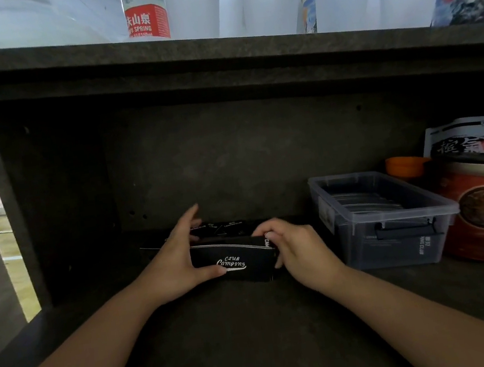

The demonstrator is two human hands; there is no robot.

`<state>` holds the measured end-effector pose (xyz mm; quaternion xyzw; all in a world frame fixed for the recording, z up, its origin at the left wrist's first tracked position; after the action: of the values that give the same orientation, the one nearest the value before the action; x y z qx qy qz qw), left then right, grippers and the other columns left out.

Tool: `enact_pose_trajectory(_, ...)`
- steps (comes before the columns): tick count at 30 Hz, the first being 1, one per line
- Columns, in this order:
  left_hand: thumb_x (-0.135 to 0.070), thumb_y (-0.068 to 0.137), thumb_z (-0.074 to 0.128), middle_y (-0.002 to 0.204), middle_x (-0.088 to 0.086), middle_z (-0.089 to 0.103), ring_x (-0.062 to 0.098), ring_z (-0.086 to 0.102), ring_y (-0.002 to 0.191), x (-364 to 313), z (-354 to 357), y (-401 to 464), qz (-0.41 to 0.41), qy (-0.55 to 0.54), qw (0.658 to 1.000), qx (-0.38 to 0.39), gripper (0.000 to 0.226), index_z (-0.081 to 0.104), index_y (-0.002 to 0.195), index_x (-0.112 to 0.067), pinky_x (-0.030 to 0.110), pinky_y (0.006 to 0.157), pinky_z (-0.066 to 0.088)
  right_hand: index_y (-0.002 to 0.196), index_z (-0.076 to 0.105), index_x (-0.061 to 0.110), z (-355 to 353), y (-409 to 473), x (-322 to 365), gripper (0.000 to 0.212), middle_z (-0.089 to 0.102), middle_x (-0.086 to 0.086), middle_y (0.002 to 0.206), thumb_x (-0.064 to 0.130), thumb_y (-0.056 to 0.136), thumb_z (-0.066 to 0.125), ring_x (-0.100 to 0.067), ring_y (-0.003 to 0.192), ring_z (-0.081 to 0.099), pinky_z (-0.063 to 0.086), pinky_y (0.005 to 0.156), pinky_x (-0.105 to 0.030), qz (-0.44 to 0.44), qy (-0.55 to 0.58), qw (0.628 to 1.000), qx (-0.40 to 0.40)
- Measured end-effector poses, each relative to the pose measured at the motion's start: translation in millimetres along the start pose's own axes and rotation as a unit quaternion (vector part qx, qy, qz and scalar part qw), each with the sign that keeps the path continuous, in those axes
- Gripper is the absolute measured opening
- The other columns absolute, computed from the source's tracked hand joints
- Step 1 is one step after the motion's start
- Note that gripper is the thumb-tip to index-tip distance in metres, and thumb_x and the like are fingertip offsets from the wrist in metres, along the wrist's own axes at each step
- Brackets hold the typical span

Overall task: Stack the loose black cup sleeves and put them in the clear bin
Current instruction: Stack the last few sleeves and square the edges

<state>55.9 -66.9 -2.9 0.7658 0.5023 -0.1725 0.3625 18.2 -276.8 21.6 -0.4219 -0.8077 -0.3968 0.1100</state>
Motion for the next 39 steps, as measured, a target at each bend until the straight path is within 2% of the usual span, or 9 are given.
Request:
enact_pose_trajectory(2, -0.036, 0.066, 0.087, 0.136, -0.021, 0.038, -0.002, 0.042, 0.123, -6, -1, -1, 0.032, 0.027, 0.999, 0.004, 0.088, 0.039, 0.14, -0.043, 0.027, 0.108, 0.036, 0.1, 0.063, 0.026, 5, 1, -5, 0.024, 0.065, 0.011, 0.092, 0.016, 0.101, 0.041, 0.002, 0.077, 0.063, 0.052, 0.063, -0.019, 0.021, 0.039, 0.999, 0.004)
enact_pose_trajectory(4, -0.035, 0.07, 0.084, 0.111, -0.024, 0.06, -0.007, 0.054, 0.108, -10, -1, -1, 0.052, 0.051, 0.997, 0.025, 0.04, 0.067, 0.106, -0.037, 0.025, 0.099, 0.044, 0.105, 0.063, 0.028, 4, 2, -13, 0.023, 0.066, 0.012, 0.095, 0.027, 0.102, 0.04, -0.002, 0.087, 0.063, 0.055, 0.074, -0.029, 0.044, 0.018, 0.999, -0.006)
enact_pose_trajectory(6, -0.037, 0.073, 0.082, 0.09, -0.022, 0.067, -0.007, 0.062, 0.09, -12, 1, -3, 0.039, 0.056, 0.997, 0.046, 0.017, 0.069, 0.083, -0.033, 0.019, 0.082, 0.049, 0.12, 0.056, 0.026, 3, 2, -26, 0.029, 0.064, 0.006, 0.109, 0.039, 0.101, 0.038, -0.008, 0.1, 0.061, 0.051, 0.085, -0.032, 0.086, -0.071, 0.994, 0.01)
enact_pose_trajectory(10, -0.039, 0.073, 0.082, 0.084, -0.016, 0.069, -0.007, 0.062, 0.084, -12, -1, -2, 0.031, 0.064, 0.997, 0.039, 0.016, 0.068, 0.077, -0.033, 0.016, 0.075, 0.049, 0.142, 0.034, 0.019, 1, -5, -55, 0.056, 0.037, -0.011, 0.142, 0.048, 0.096, 0.045, -0.027, 0.128, 0.039, 0.04, 0.104, -0.037, 0.218, -0.282, 0.929, 0.101)
enact_pose_trajectory(14, -0.039, 0.073, 0.082, 0.085, -0.015, 0.069, -0.007, 0.062, 0.084, -10, 0, -2, 0.025, 0.06, 0.997, 0.036, 0.016, 0.068, 0.077, -0.033, 0.018, 0.077, 0.05, 0.139, 0.037, 0.013, -1, -8, -66, 0.062, 0.046, -0.016, 0.135, 0.055, 0.094, 0.044, -0.031, 0.126, 0.042, 0.04, 0.1, -0.039, 0.286, -0.298, 0.905, 0.106)
enact_pose_trajectory(21, -0.038, 0.073, 0.082, 0.085, -0.021, 0.068, -0.001, 0.065, 0.081, -10, 0, -3, 0.018, 0.045, 0.998, 0.043, 0.016, 0.069, 0.078, -0.031, 0.028, 0.078, 0.054, 0.133, 0.048, 0.022, -3, -4, -52, 0.042, 0.063, -0.007, 0.119, 0.031, 0.094, 0.057, -0.02, 0.104, 0.06, 0.053, 0.084, -0.034, 0.208, -0.243, 0.945, 0.072)
enact_pose_trajectory(26, -0.038, 0.074, 0.082, 0.087, -0.026, 0.066, -0.002, 0.065, 0.081, -11, 1, -3, 0.022, 0.041, 0.998, 0.048, 0.015, 0.069, 0.078, -0.032, 0.03, 0.079, 0.055, 0.133, 0.043, 0.017, 1, -10, -56, 0.051, 0.06, -0.01, 0.119, 0.049, 0.094, 0.049, -0.025, 0.109, 0.056, 0.05, 0.086, -0.035, 0.271, -0.277, 0.917, 0.093)
enact_pose_trajectory(34, -0.037, 0.073, 0.082, 0.085, -0.018, 0.07, 0.0, 0.066, 0.081, -9, 1, -2, 0.019, 0.035, 0.998, 0.046, 0.015, 0.07, 0.08, -0.031, 0.035, 0.081, 0.055, 0.128, 0.048, 0.007, -8, -4, -48, 0.036, 0.06, -0.013, 0.119, 0.012, 0.093, 0.055, -0.024, 0.102, 0.061, 0.049, 0.076, -0.03, 0.244, -0.333, 0.902, 0.13)
enact_pose_trajectory(39, -0.037, 0.073, 0.082, 0.085, -0.016, 0.071, -0.002, 0.066, 0.081, -9, 1, -2, 0.008, 0.035, 0.998, 0.047, 0.015, 0.07, 0.08, -0.031, 0.034, 0.082, 0.055, 0.125, 0.052, 0.013, -12, -6, -50, 0.052, 0.061, -0.008, 0.116, 0.051, 0.09, 0.057, -0.022, 0.101, 0.06, 0.052, 0.083, -0.033, 0.275, -0.269, 0.913, 0.134)
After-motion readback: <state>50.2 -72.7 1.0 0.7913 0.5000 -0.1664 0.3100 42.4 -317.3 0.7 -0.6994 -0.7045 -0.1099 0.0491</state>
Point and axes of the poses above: each hand's wrist, its own y-axis towards the middle knuckle, its own z-axis out of the palm, x = y × z, the point moved 6 cm from there along y, towards the middle knuckle
